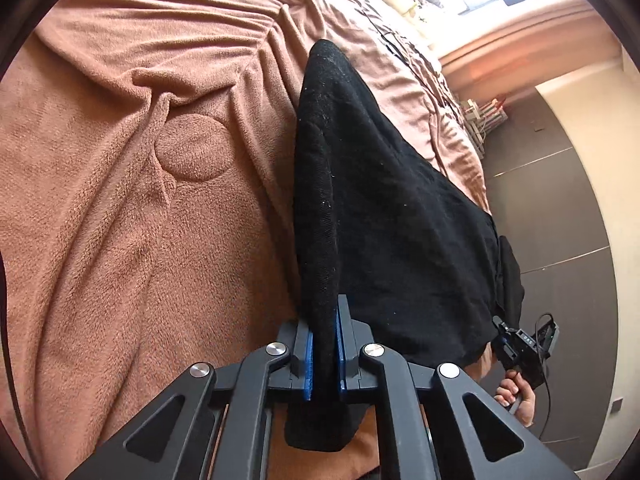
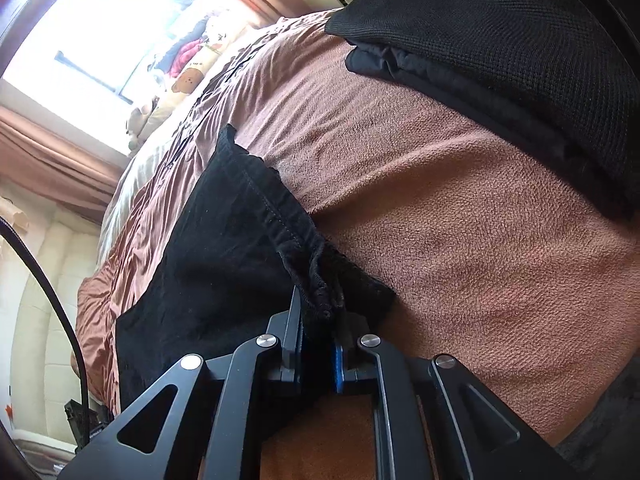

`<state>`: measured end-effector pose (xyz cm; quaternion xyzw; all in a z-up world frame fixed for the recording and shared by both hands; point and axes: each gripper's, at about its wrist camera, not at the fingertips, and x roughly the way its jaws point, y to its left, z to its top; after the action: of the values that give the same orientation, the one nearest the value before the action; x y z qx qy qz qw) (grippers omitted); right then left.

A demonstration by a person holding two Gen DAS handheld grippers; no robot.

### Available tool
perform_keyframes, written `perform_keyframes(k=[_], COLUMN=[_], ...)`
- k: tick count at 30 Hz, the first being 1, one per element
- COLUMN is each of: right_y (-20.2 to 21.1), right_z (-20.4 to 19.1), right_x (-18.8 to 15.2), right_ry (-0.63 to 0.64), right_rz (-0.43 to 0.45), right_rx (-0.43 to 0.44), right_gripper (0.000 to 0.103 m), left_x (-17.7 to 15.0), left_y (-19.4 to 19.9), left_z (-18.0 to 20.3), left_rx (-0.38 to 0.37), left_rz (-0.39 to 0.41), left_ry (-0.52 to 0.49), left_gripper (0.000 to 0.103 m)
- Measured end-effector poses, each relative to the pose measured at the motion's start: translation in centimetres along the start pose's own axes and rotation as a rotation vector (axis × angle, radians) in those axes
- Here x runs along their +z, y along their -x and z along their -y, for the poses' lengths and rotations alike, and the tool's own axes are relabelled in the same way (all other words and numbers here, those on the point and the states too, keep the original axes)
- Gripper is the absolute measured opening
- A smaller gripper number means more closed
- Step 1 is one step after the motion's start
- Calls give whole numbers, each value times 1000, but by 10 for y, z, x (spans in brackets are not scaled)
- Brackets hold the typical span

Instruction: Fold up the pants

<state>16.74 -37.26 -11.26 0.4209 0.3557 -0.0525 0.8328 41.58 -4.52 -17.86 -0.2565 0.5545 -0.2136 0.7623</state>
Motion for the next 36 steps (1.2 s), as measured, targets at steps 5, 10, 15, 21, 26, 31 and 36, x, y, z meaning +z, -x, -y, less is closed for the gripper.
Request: perform_keyframes(k=[5, 10, 15, 21, 26, 31, 36], right_y=[11, 7, -8, -22, -29, -27, -17], right_z=[3, 12, 18, 29, 33, 22, 15], right_x=[-7, -16, -14, -7, -2, -9, -19], right_ry=[-13, -49, -75, -113, -146, -113, -112], right_rz=[13, -15, -37, -47, -28, 0, 18], right_rx=[-33, 62, 94, 121, 153, 151, 182], right_gripper=[40, 57, 57, 58, 43, 25, 22], left_x=[-2, 4, 8, 19, 28, 27, 28], left_y=[10, -2, -12, -26, -34, -22, -2], left_z=[9, 1, -10, -19, -17, -7, -5], left_rx=[-22, 5, -16, -21, -19, -10, -43], left_rz=[-1, -16, -17, -23, -19, 19, 52], left_ry=[-23, 10, 43, 65, 62, 35, 48], left_gripper=[8, 13, 29, 30, 27, 11, 10])
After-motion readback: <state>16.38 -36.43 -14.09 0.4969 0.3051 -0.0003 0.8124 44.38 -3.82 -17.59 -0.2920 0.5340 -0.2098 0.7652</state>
